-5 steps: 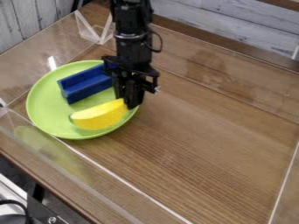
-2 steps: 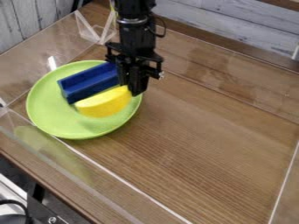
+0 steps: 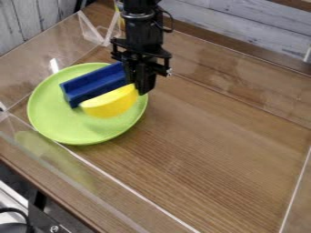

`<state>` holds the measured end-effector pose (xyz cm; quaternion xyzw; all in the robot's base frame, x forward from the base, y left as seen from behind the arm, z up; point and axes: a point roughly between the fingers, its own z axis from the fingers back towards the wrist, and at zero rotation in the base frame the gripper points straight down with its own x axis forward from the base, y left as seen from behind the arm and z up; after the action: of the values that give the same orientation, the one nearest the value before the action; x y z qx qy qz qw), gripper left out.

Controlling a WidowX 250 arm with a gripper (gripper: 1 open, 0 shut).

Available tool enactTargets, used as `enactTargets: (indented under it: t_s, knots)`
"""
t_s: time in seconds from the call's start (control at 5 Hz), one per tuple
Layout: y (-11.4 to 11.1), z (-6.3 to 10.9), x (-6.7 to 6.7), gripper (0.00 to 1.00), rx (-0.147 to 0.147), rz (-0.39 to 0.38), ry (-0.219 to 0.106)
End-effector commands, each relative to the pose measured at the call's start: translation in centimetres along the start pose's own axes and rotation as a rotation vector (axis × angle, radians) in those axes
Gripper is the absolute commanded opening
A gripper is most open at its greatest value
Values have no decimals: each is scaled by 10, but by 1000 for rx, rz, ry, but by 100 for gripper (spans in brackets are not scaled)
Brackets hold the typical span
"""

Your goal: Remove the banana from inside the green plate and put it on the table

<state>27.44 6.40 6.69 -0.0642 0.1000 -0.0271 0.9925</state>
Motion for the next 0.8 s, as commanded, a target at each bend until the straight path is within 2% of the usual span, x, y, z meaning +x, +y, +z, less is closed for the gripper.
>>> enactTargets:
  t_s: [0.0, 0.6]
  knots:
    - [-10, 22, 0, 0, 21, -23, -68]
    - [-29, 24, -6, 0, 15, -59, -73]
